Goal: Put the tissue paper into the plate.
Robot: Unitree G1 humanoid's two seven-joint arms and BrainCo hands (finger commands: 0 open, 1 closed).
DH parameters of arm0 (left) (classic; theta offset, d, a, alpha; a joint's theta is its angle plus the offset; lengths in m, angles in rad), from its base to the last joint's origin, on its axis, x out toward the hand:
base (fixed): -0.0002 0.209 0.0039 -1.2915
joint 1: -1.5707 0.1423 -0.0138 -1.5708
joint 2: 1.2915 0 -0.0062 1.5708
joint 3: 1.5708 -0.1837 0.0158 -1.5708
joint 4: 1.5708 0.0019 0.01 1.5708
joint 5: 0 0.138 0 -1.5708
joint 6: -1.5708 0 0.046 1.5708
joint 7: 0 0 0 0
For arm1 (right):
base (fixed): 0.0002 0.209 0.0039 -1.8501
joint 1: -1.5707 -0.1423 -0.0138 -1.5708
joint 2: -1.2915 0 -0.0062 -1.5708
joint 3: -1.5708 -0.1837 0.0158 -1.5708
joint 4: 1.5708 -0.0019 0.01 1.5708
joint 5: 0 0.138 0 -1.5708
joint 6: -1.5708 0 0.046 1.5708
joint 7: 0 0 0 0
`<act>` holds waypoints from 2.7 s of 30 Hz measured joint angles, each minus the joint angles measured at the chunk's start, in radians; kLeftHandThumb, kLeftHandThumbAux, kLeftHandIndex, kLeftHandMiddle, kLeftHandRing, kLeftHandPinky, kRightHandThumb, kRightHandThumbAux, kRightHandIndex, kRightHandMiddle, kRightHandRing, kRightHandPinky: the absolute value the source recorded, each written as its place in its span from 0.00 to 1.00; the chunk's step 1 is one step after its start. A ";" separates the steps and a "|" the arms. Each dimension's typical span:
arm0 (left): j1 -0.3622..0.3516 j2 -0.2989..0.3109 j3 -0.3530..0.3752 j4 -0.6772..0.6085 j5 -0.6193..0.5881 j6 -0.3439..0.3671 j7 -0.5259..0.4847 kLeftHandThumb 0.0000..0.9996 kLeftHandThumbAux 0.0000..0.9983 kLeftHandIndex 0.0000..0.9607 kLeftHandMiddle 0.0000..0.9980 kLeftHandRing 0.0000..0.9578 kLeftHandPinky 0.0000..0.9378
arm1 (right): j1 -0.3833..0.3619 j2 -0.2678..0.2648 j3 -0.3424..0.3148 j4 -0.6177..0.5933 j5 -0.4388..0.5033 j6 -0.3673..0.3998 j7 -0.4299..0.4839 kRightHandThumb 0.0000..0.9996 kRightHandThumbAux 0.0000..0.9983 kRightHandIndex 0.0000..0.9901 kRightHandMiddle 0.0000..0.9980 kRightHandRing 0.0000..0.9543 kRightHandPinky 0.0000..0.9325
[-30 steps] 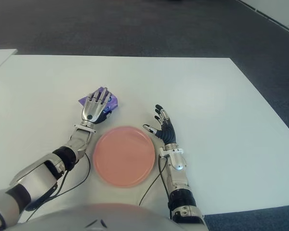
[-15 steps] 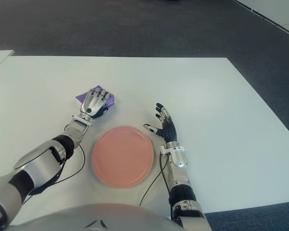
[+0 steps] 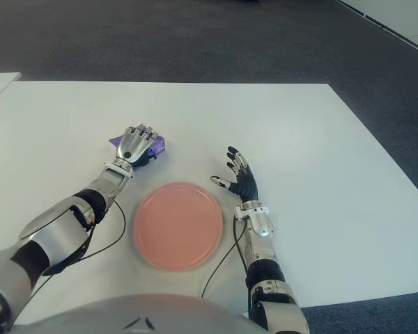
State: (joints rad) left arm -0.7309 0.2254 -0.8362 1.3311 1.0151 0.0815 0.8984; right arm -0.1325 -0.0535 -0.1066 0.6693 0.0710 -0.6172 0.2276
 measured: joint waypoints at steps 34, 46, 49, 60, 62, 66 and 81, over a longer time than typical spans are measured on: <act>-0.035 0.003 0.208 0.011 -0.180 -0.153 0.080 0.85 0.67 0.42 0.55 0.85 0.86 | -0.014 0.009 -0.024 0.005 0.015 0.008 0.015 0.13 0.89 0.13 0.09 0.07 0.09; -0.130 0.037 0.274 -0.021 -0.205 -0.219 0.214 0.85 0.67 0.42 0.55 0.85 0.84 | -0.045 0.009 -0.038 0.045 0.025 0.008 0.032 0.13 0.89 0.13 0.10 0.07 0.10; -0.148 0.038 0.277 -0.032 -0.206 -0.230 0.245 0.85 0.67 0.42 0.55 0.85 0.85 | -0.048 0.009 -0.039 0.048 0.026 0.008 0.031 0.13 0.89 0.13 0.10 0.07 0.10; -0.193 0.061 0.285 -0.100 -0.202 -0.271 0.373 0.85 0.67 0.42 0.54 0.84 0.88 | -0.056 0.013 -0.042 0.055 0.029 0.009 0.024 0.14 0.89 0.13 0.10 0.08 0.10; -0.205 0.074 0.295 -0.121 -0.202 -0.283 0.399 0.85 0.67 0.42 0.54 0.84 0.88 | -0.056 0.014 -0.043 0.056 0.029 0.008 0.023 0.15 0.89 0.13 0.10 0.08 0.10; -0.213 0.104 0.321 -0.204 -0.201 -0.308 0.456 0.85 0.67 0.42 0.54 0.85 0.89 | -0.058 0.014 -0.043 0.057 0.029 0.008 0.020 0.15 0.89 0.13 0.10 0.08 0.09; -0.212 0.157 0.358 -0.488 -0.146 -0.416 0.587 0.85 0.67 0.42 0.54 0.89 0.91 | -0.061 0.015 -0.031 0.060 0.020 0.008 -0.013 0.14 0.88 0.11 0.08 0.05 0.08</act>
State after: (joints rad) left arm -0.9425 0.3828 -0.4778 0.8430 0.8692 -0.3350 1.4853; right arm -0.1933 -0.0390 -0.1376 0.7295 0.0908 -0.6087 0.2148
